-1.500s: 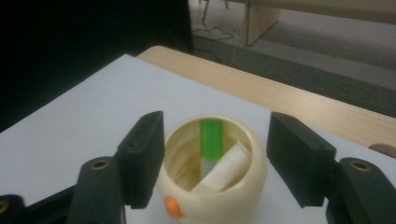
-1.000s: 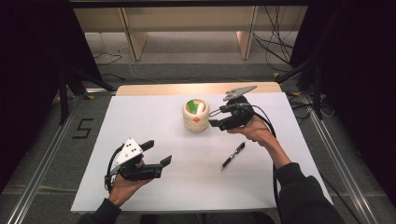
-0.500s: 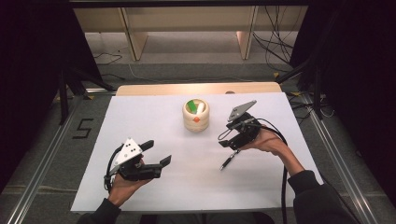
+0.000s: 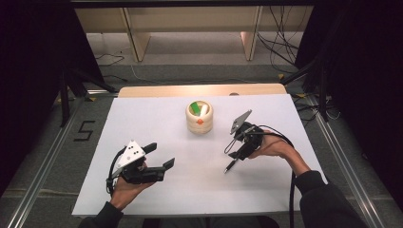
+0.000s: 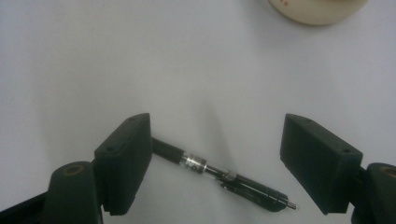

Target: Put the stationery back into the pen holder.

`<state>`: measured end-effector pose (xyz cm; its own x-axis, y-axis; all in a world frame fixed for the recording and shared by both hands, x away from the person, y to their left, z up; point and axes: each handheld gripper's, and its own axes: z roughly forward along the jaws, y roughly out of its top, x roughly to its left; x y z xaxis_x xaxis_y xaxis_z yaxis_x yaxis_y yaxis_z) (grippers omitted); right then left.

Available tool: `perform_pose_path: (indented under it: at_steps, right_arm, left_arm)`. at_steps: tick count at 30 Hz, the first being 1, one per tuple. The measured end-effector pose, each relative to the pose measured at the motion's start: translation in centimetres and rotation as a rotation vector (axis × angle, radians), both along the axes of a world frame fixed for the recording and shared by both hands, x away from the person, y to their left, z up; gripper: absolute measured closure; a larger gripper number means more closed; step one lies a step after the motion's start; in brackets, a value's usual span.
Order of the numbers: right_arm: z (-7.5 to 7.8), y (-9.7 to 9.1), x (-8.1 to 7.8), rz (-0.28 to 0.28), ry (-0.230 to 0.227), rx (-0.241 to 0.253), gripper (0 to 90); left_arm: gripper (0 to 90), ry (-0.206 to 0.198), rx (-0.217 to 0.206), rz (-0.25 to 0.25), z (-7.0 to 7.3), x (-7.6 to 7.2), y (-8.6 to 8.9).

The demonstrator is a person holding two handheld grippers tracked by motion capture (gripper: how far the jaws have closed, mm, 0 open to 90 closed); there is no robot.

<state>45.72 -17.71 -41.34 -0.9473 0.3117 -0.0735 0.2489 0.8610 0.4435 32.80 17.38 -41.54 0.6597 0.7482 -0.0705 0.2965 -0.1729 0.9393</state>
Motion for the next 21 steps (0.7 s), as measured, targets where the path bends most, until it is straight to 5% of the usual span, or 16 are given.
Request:
perform_pose_path:
  at_steps: [7, 21]
  right_arm:
    - [-1.0, 0.0, 0.1, 0.043, 0.017, -0.081, 26.7]
    - [-2.2, 0.3, 0.3, 0.093, 0.011, -0.134, 27.9]
  left_arm:
    - [16.0, 0.001, 0.002, -0.001, 0.0, 0.0, 0.0]
    - [16.1, -0.001, 0.001, -0.002, 0.0, 0.0, 0.0]
